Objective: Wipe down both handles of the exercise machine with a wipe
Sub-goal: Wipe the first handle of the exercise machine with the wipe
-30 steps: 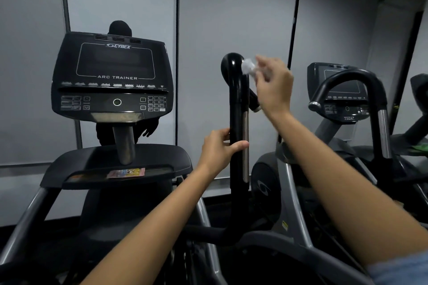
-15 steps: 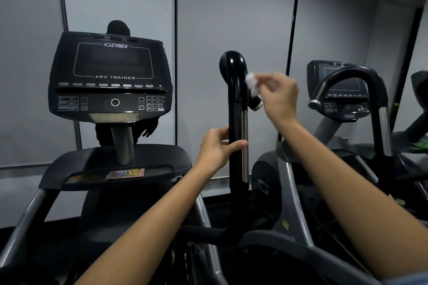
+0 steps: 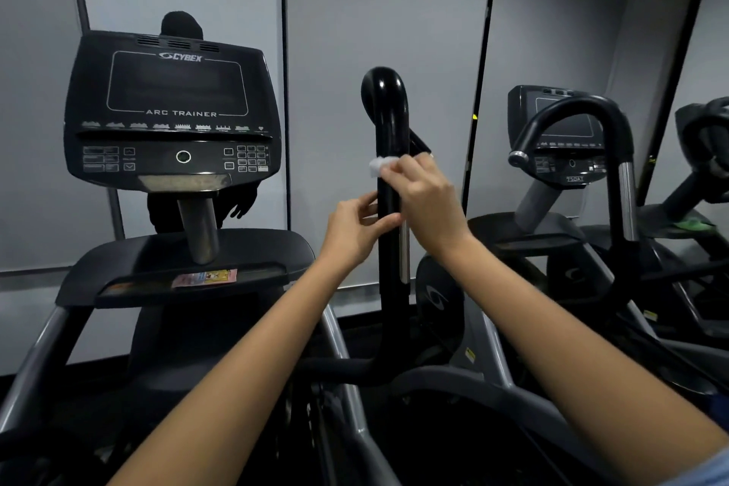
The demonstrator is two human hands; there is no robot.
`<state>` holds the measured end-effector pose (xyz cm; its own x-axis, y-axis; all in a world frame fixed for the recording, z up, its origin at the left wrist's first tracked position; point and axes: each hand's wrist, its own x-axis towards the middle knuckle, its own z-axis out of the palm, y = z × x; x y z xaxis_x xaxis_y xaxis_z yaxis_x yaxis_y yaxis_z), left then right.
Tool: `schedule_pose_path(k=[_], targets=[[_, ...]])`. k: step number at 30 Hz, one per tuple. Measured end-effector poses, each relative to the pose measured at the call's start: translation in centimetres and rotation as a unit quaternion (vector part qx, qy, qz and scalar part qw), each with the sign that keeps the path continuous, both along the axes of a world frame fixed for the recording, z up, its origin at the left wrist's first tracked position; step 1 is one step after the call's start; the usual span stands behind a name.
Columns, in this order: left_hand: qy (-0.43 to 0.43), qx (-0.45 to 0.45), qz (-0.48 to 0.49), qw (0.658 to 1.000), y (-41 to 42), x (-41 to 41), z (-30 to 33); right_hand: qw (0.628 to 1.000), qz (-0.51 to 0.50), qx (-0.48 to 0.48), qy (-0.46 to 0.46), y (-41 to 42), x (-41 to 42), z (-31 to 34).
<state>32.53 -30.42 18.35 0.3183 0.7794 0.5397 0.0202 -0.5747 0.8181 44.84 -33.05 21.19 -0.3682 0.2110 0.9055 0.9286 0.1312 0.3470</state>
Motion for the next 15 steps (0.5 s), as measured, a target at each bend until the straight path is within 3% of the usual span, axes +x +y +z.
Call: schedule_pose_path(k=[2,3,5,7,11,15], targets=[[-0.070,-0.016,0.000,0.997,-0.7,-0.5,-0.3,0.995,0.074,-0.045,0.039,-1.6,0.2,-1.6],[-0.102,-0.020,0.006,0.995,-1.0,-0.7,-0.3,0.981,0.129,-0.081,0.120,-2.3,0.2,-1.9],[-0.152,-0.055,-0.004,0.987,-1.7,-1.0,-0.2,0.899,0.234,-0.166,0.331,-3.8,-0.1,-1.5],[-0.168,-0.093,-0.042,0.981,-2.0,-1.4,0.2,0.808,0.294,-0.244,0.448,-4.8,-0.2,-0.8],[-0.160,-0.097,-0.055,0.981,-2.5,-1.9,0.1,0.645,0.375,-0.394,0.537,-5.9,-0.1,-0.1],[-0.152,-0.116,-0.040,0.981,-2.6,-2.4,-0.4,0.526,0.407,-0.414,0.622,-6.6,0.2,0.1]])
